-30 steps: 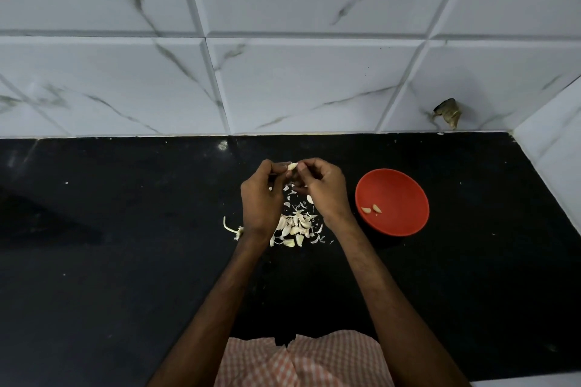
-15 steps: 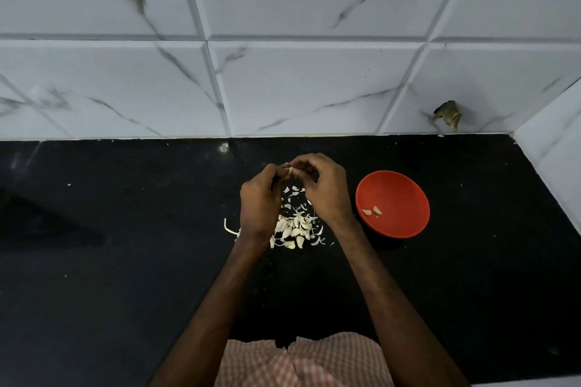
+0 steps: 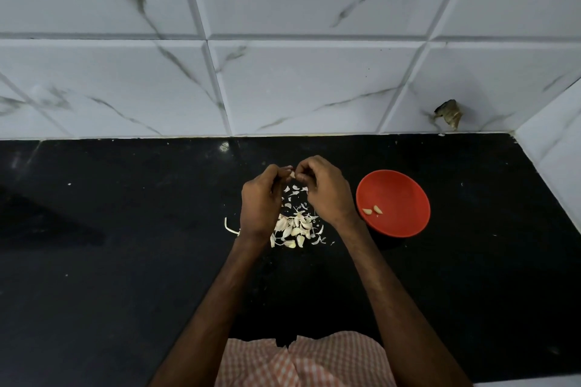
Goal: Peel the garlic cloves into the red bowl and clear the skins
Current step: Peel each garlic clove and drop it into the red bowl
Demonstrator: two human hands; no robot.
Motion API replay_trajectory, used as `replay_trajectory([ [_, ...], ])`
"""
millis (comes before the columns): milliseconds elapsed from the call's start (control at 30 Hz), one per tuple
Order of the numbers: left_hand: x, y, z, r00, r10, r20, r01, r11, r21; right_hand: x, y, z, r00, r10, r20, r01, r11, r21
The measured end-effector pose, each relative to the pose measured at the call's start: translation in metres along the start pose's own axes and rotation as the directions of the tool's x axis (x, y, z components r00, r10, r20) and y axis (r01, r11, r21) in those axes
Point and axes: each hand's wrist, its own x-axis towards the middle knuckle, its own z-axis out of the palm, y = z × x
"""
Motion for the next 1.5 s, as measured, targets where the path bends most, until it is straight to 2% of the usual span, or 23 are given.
replay_trajectory([
  [100, 0.000, 0.001, 0.000, 0.996, -0.082, -0.024, 0.078, 0.991, -0.111, -0.003, 0.002, 0.001, 1.000, 0.011, -0.022, -0.011, 1.000, 0.012],
  [200, 0.001, 0.006, -0.001, 0.989, -0.145, -0.017, 0.138, 0.966, -0.217, -0.001, 0.002, -0.002, 0.995, 0.055, -0.083, -0.043, 0.990, 0.135],
  [433, 0.001, 0.011, 0.000, 0.988, -0.153, 0.005, 0.150, 0.961, -0.233, 0.002, -0.009, 0.002, 0.986, 0.147, -0.081, -0.121, 0.957, 0.265],
  [633, 0.001, 0.007, 0.003, 0.987, -0.158, 0.003, 0.155, 0.964, -0.217, 0.001, -0.012, 0.005, 0.974, 0.194, -0.114, -0.165, 0.960, 0.225],
  [767, 0.001, 0.005, 0.006, 0.979, -0.204, 0.019, 0.200, 0.933, -0.298, 0.001, -0.013, 0.006, 0.968, 0.235, -0.086, -0.208, 0.947, 0.243],
  [1067, 0.003, 0.007, 0.004, 0.960, -0.278, 0.042, 0.276, 0.908, -0.315, 0.003, -0.017, 0.006, 0.981, 0.177, -0.073, -0.164, 0.974, 0.159],
  [1167, 0.003, 0.007, 0.004, 0.934, -0.355, 0.041, 0.343, 0.855, -0.389, 0.001, -0.015, 0.007, 0.975, 0.210, -0.078, -0.196, 0.969, 0.151],
  [1300, 0.005, 0.007, 0.001, 0.884, -0.459, 0.087, 0.419, 0.698, -0.580, 0.001, -0.011, 0.006, 0.968, 0.242, -0.066, -0.228, 0.958, 0.172],
  [1400, 0.006, 0.008, -0.001, 0.870, -0.469, 0.154, 0.448, 0.621, -0.643, 0.001, -0.009, 0.004, 0.964, 0.258, -0.067, -0.229, 0.931, 0.285],
  [1500, 0.006, 0.010, 0.000, 0.866, -0.467, 0.179, 0.456, 0.591, -0.665, 0.000, -0.008, 0.004, 0.966, 0.246, -0.080, -0.206, 0.919, 0.337],
])
